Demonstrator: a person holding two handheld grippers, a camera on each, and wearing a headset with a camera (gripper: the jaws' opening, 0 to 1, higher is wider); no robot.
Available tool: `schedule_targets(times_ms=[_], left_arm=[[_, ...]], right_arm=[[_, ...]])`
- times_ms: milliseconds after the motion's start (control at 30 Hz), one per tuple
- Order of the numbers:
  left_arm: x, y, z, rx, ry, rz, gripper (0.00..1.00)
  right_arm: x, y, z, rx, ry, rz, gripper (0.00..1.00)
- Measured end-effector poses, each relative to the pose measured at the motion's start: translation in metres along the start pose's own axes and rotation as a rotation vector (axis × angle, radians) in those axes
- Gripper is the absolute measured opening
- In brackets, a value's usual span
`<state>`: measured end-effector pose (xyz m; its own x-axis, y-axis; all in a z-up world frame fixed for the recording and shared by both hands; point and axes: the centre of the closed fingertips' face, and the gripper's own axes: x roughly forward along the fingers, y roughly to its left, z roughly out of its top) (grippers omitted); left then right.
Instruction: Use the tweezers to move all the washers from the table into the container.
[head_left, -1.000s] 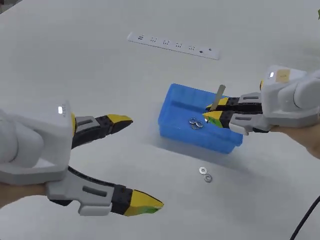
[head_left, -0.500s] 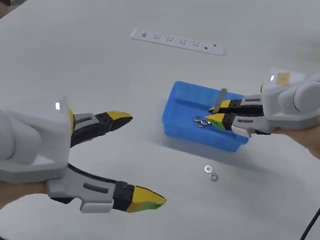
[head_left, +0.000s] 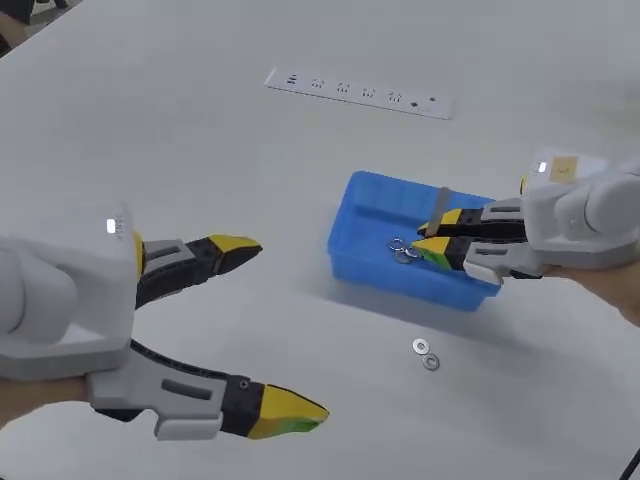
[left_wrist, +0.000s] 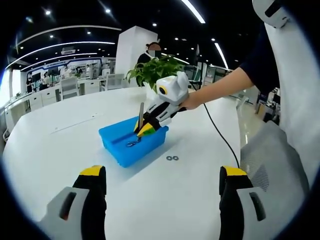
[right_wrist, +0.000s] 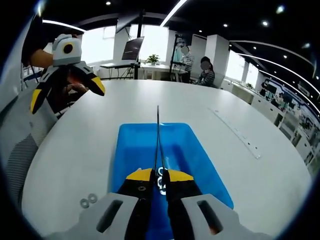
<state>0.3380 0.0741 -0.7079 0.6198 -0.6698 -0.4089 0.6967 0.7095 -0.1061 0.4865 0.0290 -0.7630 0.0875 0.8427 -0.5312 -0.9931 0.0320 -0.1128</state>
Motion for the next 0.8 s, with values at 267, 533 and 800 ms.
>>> schedule_targets(times_ms=[267, 533, 800], left_arm=[[0.003, 0.002, 0.006, 0.002, -0.009, -0.002, 0.99], [0.023, 0.008, 0.038, 0.001, -0.081, -0.034, 0.98], [0.063, 0.022, 0.066, 0.048, -0.115, -0.070, 0.74]], right_arm=[[-0.007, -0.005, 0.006, 0.010, -0.024, -0.020, 0.10], [-0.013, -0.003, 0.014, -0.008, -0.039, -0.020, 0.08], [-0.011, 0.011, 0.018, -0.053, -0.026, 0.021, 0.08]])
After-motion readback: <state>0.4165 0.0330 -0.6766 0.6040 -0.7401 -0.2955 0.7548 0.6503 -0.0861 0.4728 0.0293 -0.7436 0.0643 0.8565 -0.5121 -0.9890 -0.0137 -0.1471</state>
